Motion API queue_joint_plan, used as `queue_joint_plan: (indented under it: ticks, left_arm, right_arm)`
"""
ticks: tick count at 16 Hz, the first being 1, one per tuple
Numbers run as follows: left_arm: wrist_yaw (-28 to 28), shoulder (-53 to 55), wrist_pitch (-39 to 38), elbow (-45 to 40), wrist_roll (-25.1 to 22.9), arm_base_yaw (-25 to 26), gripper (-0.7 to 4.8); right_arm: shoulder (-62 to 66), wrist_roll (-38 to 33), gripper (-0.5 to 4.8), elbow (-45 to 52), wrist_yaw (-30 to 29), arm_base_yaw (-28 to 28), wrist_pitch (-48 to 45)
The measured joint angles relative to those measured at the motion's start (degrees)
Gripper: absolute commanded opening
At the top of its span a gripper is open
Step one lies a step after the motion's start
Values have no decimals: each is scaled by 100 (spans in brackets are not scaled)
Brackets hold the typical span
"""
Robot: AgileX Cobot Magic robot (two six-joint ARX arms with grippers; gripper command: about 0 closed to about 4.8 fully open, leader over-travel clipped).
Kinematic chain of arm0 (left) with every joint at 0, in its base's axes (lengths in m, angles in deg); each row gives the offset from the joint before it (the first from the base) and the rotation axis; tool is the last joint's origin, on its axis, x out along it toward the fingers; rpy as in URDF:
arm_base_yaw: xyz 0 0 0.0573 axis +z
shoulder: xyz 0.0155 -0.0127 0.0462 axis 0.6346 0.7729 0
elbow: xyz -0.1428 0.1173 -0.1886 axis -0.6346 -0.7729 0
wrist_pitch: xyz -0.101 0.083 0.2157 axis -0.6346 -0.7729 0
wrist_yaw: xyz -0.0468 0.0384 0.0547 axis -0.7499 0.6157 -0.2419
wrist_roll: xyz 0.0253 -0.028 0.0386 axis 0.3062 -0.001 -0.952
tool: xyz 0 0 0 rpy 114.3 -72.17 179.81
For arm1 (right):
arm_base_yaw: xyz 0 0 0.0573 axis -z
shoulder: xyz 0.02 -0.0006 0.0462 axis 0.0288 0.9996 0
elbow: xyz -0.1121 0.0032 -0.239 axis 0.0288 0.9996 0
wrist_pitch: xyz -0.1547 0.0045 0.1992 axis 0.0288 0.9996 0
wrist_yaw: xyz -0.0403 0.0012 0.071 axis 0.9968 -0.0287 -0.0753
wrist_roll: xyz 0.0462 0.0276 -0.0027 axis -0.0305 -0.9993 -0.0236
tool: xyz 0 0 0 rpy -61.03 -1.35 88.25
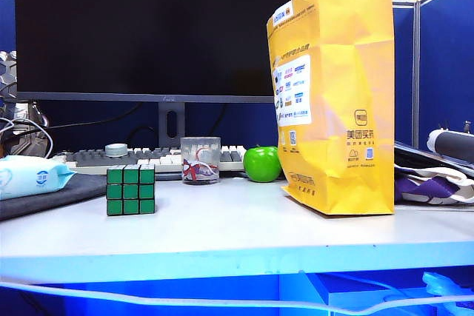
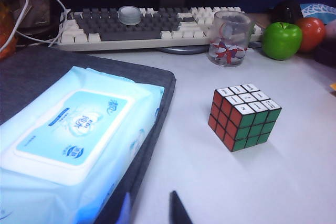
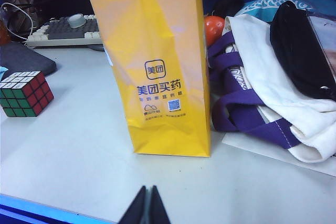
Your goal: Pick up the Rubik's Cube and throw it into the yellow paper bag.
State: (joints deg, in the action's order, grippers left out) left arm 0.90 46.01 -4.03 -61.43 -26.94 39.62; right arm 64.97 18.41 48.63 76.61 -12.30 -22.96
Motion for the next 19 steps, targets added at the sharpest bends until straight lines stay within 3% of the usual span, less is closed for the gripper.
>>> queue_joint_plan:
  ticks: [1,2,12,15,19]
  left_arm:
    - [0,0,13,0,0,0,17]
    - [0,0,46,0,-4,0,-6]
    - [2,0,131,-2,61,0,-6]
    - [-114,0,1174,79,544,0,-6]
    - [-546,737,1353,800,592,0,-6]
  right_arm:
    - [0,0,-1,0,0,0,0]
    - [0,0,-1,0,0,0,0]
    - [0,-2,-1,0,0,0,0]
    - [0,-7,-1,0,0,-2,0]
    - [0,-369,-1,0,0,-7,-520]
